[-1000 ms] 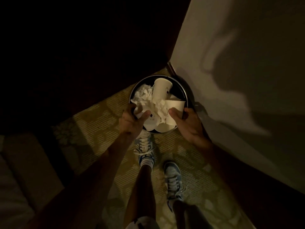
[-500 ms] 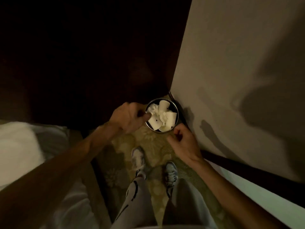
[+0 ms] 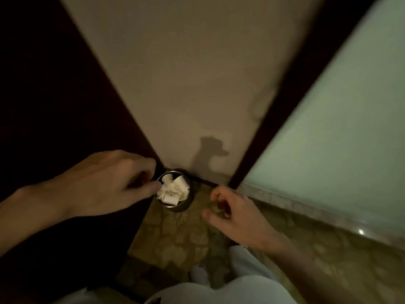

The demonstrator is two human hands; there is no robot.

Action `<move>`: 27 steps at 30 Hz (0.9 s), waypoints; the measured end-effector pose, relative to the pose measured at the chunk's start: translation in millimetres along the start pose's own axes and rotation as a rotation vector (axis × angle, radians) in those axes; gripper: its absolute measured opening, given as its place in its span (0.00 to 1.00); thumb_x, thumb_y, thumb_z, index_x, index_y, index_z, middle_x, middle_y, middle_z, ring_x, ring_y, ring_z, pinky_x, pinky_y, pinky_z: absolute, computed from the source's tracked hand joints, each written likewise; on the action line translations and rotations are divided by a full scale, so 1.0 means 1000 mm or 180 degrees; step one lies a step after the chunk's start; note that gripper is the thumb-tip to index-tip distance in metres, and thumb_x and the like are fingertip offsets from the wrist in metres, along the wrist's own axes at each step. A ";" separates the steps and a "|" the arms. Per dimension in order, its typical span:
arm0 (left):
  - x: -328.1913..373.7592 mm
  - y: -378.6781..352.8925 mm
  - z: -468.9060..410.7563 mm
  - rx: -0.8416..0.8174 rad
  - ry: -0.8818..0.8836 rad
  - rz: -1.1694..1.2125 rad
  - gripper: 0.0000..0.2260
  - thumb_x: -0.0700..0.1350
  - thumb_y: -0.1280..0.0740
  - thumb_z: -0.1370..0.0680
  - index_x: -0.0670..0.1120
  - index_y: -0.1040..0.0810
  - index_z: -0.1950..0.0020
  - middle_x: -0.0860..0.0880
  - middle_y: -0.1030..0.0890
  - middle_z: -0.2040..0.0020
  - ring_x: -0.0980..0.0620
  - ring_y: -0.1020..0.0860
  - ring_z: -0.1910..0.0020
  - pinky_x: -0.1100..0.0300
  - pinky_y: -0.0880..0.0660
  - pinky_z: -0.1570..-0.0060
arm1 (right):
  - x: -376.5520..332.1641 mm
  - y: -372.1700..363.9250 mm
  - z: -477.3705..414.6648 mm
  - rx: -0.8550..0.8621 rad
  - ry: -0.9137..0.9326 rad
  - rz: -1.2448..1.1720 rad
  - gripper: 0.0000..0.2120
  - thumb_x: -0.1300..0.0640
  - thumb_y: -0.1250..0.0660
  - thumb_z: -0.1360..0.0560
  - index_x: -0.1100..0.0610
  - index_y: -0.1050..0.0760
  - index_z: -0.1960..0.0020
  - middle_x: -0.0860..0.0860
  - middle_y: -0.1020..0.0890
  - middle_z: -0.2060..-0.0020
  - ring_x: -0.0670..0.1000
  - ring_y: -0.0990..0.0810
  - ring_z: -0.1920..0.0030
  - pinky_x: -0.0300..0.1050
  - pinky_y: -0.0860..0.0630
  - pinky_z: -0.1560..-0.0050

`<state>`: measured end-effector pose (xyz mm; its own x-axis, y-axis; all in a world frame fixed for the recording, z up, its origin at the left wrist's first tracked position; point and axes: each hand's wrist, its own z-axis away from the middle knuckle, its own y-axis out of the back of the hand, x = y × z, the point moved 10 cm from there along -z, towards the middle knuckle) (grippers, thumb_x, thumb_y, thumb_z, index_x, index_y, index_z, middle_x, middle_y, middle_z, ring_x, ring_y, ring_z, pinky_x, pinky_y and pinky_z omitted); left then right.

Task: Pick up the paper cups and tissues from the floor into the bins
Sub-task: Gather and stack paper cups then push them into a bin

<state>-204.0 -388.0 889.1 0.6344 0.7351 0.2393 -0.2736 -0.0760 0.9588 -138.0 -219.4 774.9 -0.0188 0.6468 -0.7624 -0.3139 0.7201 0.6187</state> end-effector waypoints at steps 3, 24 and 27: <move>0.075 0.001 -0.030 -0.0059 -0.0765 -0.0012 0.13 0.65 0.41 0.24 0.57 0.31 0.60 0.58 0.27 0.63 0.60 0.26 0.59 0.60 0.28 0.63 | 0.028 0.037 0.074 0.0536 -0.0495 -0.0052 0.17 0.39 0.33 0.25 0.46 0.30 0.42 0.36 0.30 0.57 0.35 0.29 0.59 0.30 0.34 0.61; 0.792 -0.210 -0.136 -0.1041 -0.3864 0.0135 0.19 0.68 0.49 0.26 0.55 0.33 0.63 0.57 0.28 0.68 0.60 0.30 0.70 0.63 0.31 0.67 | 0.313 0.175 0.679 0.3751 -0.3263 -0.0816 0.17 0.33 0.36 0.28 0.38 0.31 0.43 0.38 0.27 0.58 0.38 0.29 0.61 0.33 0.35 0.63; 0.870 -0.250 -0.140 -0.1247 -0.3976 0.0139 0.14 0.64 0.44 0.23 0.56 0.30 0.60 0.57 0.27 0.64 0.59 0.29 0.67 0.65 0.31 0.66 | 0.348 0.186 0.737 0.3809 -0.3394 -0.0963 0.21 0.30 0.39 0.29 0.41 0.32 0.42 0.40 0.29 0.57 0.40 0.29 0.57 0.36 0.32 0.60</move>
<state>315.0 365.1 836.2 0.7998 -0.3958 0.4512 -0.3674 0.2716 0.8895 496.9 325.0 764.3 0.6907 -0.0417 -0.7219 0.6999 0.2899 0.6528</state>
